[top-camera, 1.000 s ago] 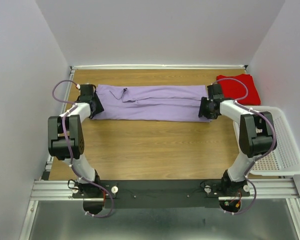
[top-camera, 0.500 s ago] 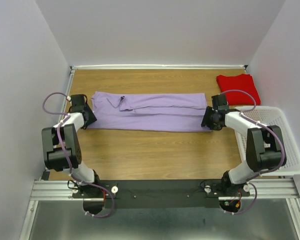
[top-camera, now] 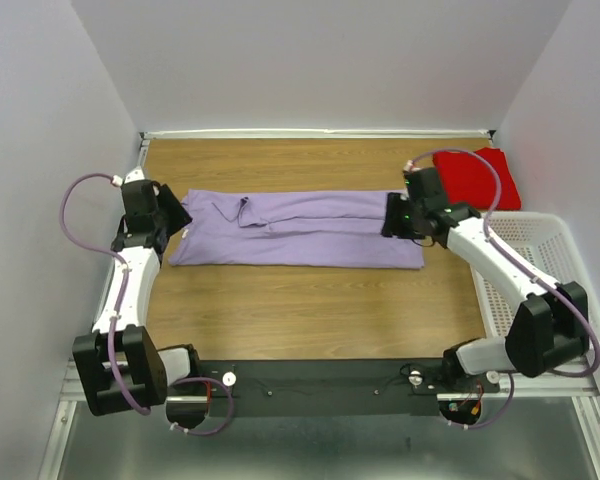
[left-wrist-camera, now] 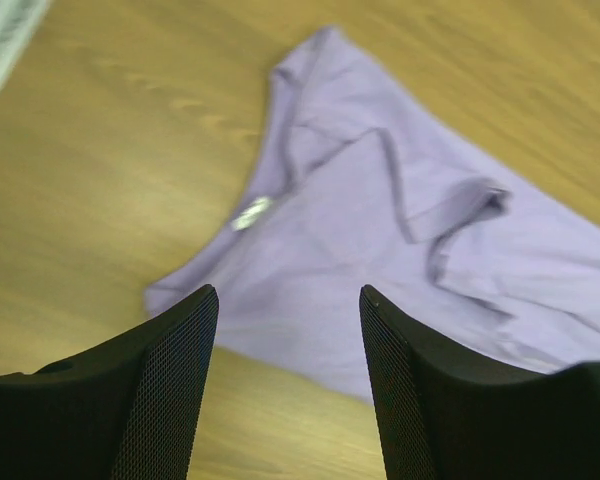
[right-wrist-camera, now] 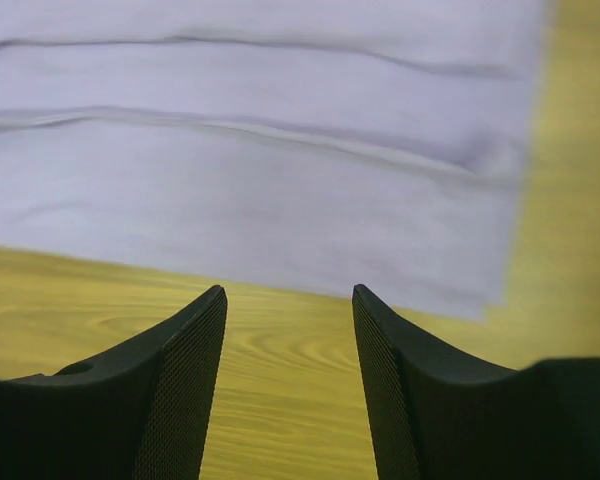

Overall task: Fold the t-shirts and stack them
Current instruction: Fold the tshirt

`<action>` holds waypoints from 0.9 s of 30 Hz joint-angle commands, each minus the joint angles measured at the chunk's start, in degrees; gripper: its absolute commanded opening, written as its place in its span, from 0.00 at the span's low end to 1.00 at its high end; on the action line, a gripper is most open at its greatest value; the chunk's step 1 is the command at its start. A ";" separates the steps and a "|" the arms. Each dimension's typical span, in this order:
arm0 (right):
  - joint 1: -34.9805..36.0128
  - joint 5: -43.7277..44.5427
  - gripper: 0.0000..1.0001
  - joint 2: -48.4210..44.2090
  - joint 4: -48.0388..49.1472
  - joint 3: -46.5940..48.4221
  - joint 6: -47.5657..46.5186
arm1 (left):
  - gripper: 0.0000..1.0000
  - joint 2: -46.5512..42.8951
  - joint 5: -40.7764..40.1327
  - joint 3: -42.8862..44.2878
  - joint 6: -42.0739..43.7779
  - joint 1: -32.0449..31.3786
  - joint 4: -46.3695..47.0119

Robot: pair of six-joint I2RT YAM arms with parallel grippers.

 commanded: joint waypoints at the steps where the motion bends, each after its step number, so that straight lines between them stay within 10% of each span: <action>1: 9.49 -1.69 0.60 4.83 5.40 6.09 -5.06 | 0.66 3.68 8.44 1.36 -5.25 -3.68 2.57; 11: 25.58 -2.48 0.57 26.70 13.59 25.69 -15.78 | 0.60 17.21 10.91 3.91 -7.97 -8.70 12.15; 27: 30.17 -5.64 0.53 42.28 18.07 37.91 -19.74 | 0.44 35.06 8.72 12.79 -8.86 -12.03 13.83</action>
